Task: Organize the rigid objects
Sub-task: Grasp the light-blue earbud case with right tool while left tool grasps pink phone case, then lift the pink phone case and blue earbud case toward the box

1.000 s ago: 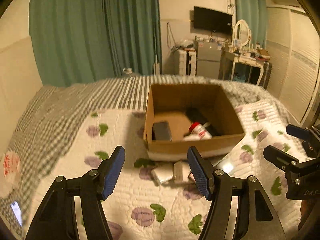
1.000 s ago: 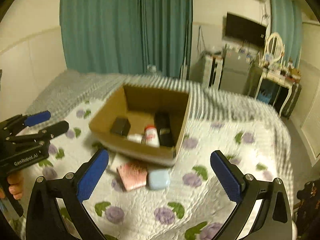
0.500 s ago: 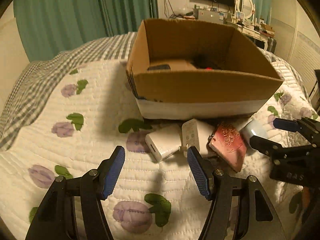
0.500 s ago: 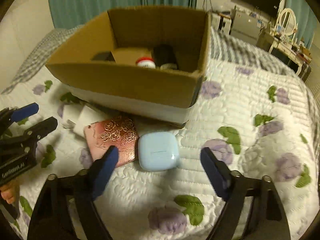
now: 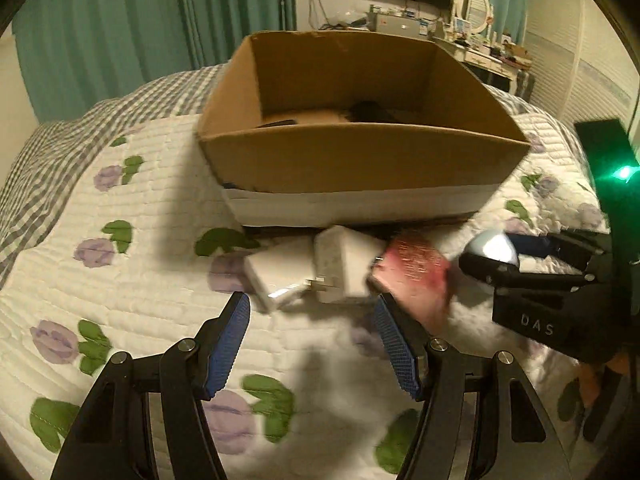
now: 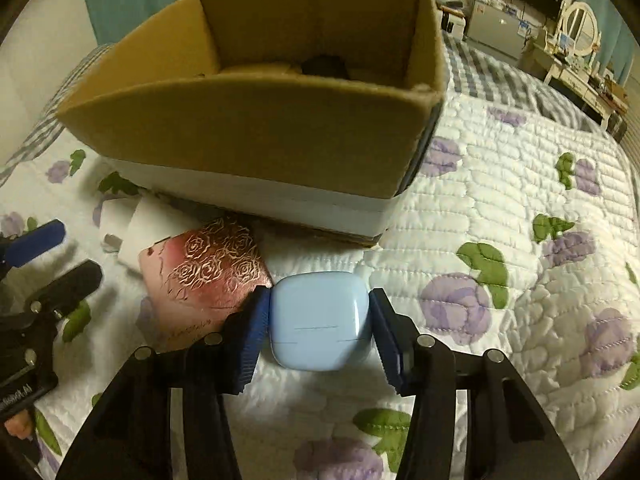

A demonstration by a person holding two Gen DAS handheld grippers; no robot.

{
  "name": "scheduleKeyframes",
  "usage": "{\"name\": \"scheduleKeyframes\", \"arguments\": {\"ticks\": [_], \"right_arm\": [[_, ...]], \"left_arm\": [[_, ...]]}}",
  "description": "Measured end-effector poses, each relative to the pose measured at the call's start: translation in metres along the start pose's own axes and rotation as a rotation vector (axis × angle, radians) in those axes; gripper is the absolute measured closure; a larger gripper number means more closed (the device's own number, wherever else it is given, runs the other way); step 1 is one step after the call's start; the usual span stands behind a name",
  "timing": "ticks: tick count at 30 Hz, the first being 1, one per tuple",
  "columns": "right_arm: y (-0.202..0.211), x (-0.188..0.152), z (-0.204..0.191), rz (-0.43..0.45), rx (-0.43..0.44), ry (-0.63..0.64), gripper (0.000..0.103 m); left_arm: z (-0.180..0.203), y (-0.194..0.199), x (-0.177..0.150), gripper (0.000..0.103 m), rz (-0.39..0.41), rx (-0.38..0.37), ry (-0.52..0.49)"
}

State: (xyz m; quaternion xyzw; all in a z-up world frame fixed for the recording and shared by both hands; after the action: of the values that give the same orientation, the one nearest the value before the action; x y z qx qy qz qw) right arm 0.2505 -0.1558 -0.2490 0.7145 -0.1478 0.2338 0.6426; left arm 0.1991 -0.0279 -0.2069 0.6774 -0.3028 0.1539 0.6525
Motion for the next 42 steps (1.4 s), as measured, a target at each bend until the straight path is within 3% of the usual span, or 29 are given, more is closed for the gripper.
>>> {"name": "scheduleKeyframes", "arguments": {"ticks": [6,9,17,20,23,25,28,32,34,37,40,42], "right_arm": [[0.034,-0.002,0.032,0.062,-0.030,-0.080,0.053],[0.043,-0.003,0.044,0.070,-0.013,-0.130,0.053],[0.054,-0.001,0.039,0.090,0.039,-0.140,0.053],[0.049,0.001,0.044,0.084,0.052,-0.157,0.053],[0.052,0.000,0.043,0.088,0.056,-0.159,0.053],[0.052,0.001,0.043,0.090,0.055,-0.157,0.053],[0.053,0.001,0.042,0.094,0.048,-0.153,0.053],[0.053,0.001,0.041,0.096,0.038,-0.147,0.053],[0.052,0.000,0.042,0.094,0.037,-0.145,0.053],[0.051,-0.001,0.042,0.091,0.036,-0.143,0.053],[0.049,-0.002,0.041,0.084,0.035,-0.139,0.053],[0.049,-0.002,0.041,0.082,0.034,-0.133,0.053]], "left_arm": [[0.037,-0.009,-0.001,0.035,-0.038,-0.063,-0.032],[0.045,-0.017,0.002,0.035,-0.039,-0.049,-0.022],[0.064,-0.051,-0.001,0.038,-0.118,-0.123,0.059],[0.068,-0.054,0.002,0.054,-0.128,-0.178,0.109],[0.070,-0.044,0.005,0.062,-0.098,-0.180,0.090],[0.069,-0.034,0.008,0.076,-0.078,-0.196,0.089],[0.063,-0.017,0.012,0.085,-0.038,-0.169,0.062],[0.057,-0.018,0.013,0.086,-0.049,-0.197,0.095],[0.053,-0.026,0.014,0.081,-0.070,-0.199,0.120],[0.041,-0.039,0.021,0.073,-0.082,-0.148,0.164],[0.035,-0.041,0.024,0.077,-0.062,-0.153,0.215],[0.037,-0.040,0.024,0.080,-0.056,-0.132,0.175]]}}
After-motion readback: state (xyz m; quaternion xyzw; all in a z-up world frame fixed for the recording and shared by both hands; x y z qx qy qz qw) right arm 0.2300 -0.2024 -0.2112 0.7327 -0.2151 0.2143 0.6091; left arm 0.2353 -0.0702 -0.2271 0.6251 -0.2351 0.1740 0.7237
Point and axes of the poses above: each gripper's, at about its wrist camera, not at the fingertips, and y roughly against the way its jaws point, z to its right, x to its top, the point moved 10 cm from there along -y, roughly the way its jaws point, and after that the axes turned 7 degrees about -y, right-handed, at the moved point
